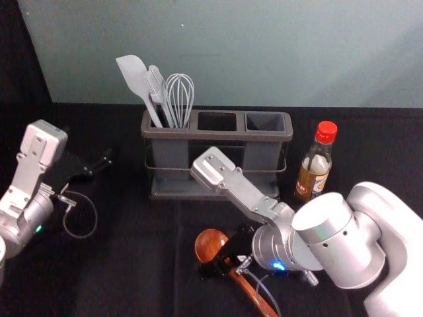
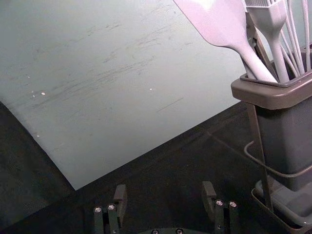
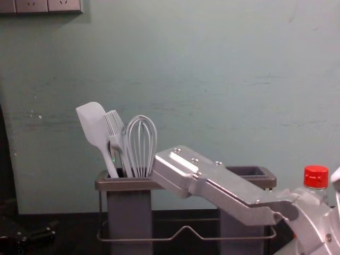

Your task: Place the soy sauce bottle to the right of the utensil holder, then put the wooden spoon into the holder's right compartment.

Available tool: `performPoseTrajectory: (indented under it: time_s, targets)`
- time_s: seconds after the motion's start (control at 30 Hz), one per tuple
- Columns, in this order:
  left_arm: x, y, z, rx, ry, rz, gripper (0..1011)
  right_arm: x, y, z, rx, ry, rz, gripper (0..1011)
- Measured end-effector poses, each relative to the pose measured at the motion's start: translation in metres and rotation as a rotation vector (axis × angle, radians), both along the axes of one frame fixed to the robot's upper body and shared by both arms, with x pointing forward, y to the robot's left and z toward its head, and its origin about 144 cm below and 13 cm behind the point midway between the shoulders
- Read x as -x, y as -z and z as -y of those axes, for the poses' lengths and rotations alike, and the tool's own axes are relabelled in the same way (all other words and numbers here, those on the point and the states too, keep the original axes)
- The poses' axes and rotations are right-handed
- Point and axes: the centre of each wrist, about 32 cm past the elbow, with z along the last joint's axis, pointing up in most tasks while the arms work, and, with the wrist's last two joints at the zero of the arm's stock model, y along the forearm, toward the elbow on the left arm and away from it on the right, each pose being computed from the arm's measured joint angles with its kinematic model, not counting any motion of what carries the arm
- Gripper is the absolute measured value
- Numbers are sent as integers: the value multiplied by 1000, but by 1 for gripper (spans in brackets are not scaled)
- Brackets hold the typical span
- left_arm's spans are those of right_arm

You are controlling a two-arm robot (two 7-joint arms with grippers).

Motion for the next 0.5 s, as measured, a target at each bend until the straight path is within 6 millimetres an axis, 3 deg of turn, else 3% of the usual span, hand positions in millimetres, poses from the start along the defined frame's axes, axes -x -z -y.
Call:
performPoseTrajectory:
  time_s: [0.5]
  targets:
    - [0,0,0,0,0,0,1005,-4,7,-4,16,4,-11,1003]
